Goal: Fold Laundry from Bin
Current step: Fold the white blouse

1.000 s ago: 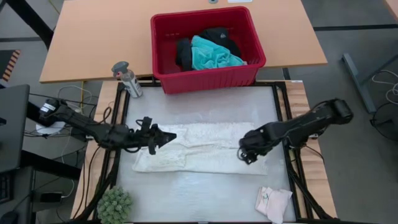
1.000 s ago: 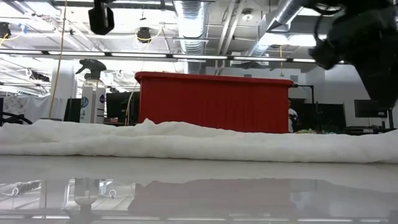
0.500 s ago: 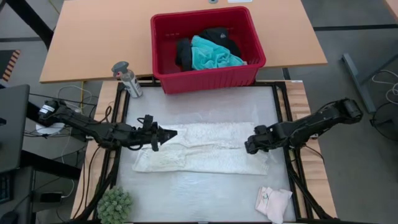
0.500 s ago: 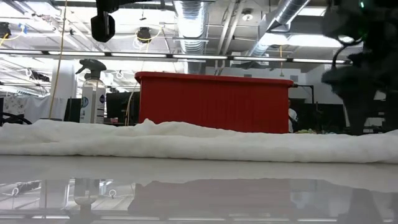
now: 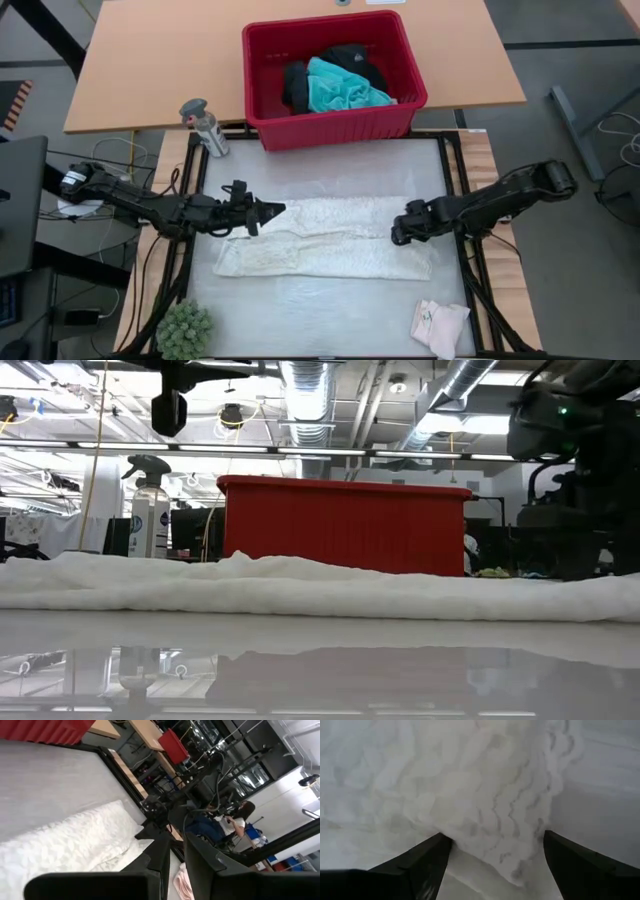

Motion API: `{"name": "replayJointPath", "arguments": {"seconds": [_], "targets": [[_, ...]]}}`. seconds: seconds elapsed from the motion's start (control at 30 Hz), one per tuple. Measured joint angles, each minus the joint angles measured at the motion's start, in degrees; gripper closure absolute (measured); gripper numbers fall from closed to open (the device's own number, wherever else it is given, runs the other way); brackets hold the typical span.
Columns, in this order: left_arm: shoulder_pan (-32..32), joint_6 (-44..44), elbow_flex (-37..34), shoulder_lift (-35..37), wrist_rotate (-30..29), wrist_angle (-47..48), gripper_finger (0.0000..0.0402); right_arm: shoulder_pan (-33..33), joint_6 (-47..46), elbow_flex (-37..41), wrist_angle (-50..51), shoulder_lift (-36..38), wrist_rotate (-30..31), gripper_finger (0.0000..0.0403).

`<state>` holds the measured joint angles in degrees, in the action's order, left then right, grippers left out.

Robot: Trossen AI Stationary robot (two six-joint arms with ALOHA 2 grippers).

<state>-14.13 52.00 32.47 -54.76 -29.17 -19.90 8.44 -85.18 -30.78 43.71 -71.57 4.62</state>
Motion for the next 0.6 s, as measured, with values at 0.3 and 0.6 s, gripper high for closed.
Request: {"name": "replayJointPath", "arguments": {"seconds": [0.3, 0.6], "targets": [[0.0, 1.2, 0.0, 0.0, 0.0, 0.0, 0.0358, -2.3, 1.0, -0.5, -5.3, -7.2, -4.2, 0.0093], [0.0, 1.4, 0.0, 0.0, 0.5, 1.3, 0.0358, -4.5, 0.1, 0.0, -6.1, -5.5, -5.7, 0.0266]]}}
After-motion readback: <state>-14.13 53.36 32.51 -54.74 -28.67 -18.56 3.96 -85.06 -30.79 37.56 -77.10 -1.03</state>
